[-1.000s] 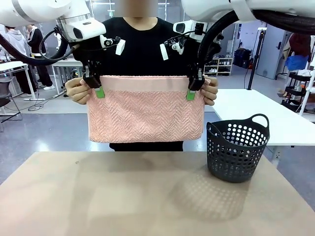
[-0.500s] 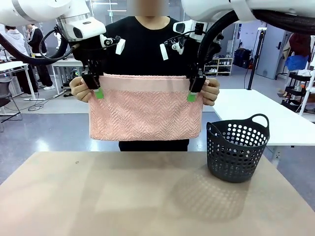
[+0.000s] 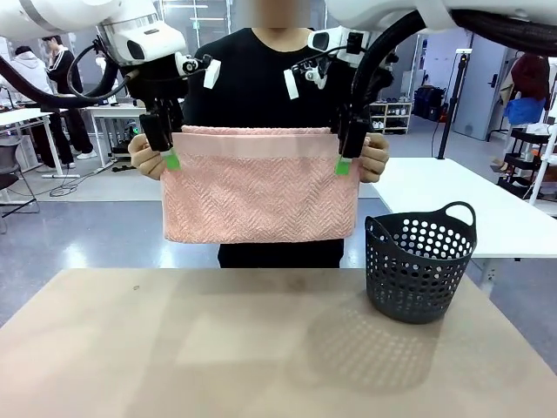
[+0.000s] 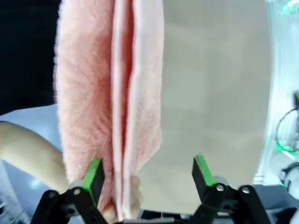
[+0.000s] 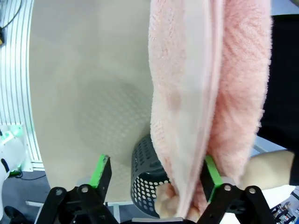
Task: Fold the towel.
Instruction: Release the end of the 100 cm Hotel Towel you were holding.
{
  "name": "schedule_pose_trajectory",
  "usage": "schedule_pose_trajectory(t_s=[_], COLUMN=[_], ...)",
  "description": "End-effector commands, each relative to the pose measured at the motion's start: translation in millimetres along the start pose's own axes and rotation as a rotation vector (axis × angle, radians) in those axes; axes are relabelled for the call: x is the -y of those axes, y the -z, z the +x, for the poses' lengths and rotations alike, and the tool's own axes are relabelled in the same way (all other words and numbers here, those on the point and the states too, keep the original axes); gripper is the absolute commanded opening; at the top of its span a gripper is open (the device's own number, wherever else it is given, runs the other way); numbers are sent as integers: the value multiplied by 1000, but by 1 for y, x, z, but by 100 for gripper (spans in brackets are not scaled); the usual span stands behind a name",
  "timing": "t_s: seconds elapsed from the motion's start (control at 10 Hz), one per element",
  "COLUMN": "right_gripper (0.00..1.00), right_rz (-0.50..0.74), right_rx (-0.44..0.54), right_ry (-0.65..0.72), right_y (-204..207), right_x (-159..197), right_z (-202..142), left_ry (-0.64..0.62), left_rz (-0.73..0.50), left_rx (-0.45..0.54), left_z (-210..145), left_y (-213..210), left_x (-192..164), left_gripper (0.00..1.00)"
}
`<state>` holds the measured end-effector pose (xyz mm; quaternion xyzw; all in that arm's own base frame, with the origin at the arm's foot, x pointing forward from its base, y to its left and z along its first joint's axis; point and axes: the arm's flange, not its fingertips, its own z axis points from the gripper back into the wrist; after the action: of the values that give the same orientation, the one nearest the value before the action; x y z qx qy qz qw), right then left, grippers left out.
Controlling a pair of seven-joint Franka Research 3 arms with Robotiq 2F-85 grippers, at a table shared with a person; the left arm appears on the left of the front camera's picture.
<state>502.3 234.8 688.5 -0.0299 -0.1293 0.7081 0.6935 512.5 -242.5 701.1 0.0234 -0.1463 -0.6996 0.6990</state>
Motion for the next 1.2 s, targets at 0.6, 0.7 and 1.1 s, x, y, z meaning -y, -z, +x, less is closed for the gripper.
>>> schedule_pose_trajectory(t_s=[0.6, 0.7, 1.1], right_gripper=[100, 100, 100], right_rz=[-39, -58, -81], right_rx=[162, 158, 144], right_ry=[605, 701, 896], right_y=[-123, -130, -141], right_x=[-38, -47, -81], right_z=[-114, -129, -164], left_ry=[-707, -784, -997], left_rz=[163, 182, 176], left_rx=[2, 31, 51], left_z=[-104, -121, -160], left_y=[-135, -141, -139], left_x=[58, 73, 111], left_gripper=[100, 100, 100])
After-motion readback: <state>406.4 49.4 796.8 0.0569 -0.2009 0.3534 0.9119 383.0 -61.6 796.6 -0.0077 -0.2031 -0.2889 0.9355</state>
